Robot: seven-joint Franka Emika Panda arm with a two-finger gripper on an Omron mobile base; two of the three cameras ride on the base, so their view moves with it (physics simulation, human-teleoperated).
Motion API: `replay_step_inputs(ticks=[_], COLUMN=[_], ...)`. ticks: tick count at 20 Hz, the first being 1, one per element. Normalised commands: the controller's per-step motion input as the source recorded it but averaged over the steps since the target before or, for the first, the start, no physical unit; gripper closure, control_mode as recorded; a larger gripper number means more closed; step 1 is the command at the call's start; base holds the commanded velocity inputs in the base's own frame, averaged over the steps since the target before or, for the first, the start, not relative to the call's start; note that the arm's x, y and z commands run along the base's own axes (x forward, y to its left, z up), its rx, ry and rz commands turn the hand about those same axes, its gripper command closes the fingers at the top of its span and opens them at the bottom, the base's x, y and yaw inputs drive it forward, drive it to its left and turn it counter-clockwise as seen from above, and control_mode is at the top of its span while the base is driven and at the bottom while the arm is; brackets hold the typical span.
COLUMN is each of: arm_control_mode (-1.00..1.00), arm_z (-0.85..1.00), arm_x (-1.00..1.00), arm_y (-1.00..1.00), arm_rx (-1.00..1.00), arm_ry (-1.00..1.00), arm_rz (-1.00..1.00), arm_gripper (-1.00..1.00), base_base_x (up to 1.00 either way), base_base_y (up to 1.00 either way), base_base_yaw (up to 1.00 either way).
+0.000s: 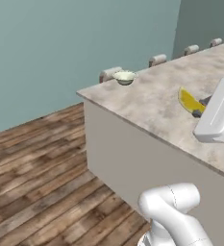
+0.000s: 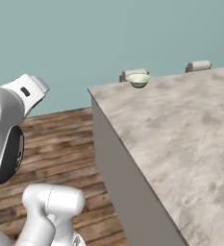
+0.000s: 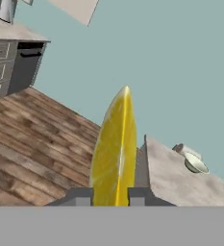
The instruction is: There is a bowl on the dining counter. Grab a lemon wedge from the fridge and place it in the bowl. Then get the liquor bottle and glass cup from the cabinet and place them next to the bowl.
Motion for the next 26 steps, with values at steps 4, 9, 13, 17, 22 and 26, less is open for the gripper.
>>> replay_step_inputs(ticks=[4,9,13,17,22,26], arm_control_mode=[1.0,1.0,1.0,1.0,1.0,1.0], arm_z=[0.0,0.0,0.0,0.0,0.0,0.0], arm_x=[0.0,0.0,0.0,0.0,0.0,0.0], arm_y=[0.0,0.0,0.0,0.0,0.0,0.0], arm_rx=[0.0,0.0,0.0,0.0,0.0,0.0], arm_ry=[0.0,0.0,0.0,0.0,0.0,0.0], arm_rz=[0.0,0.0,0.0,0.0,0.0,0.0], arm_gripper=[1.0,1.0,1.0,1.0,1.0,1.0], base_base_x=[1.0,1.0,1.0,1.0,1.0,0.99], base_base_y=[0.51,0.59,0.61,0.63,0.67,0.72], base_base_yaw=[-0.45,-0.44,-0.44,-0.44,-0.43,-0.42])
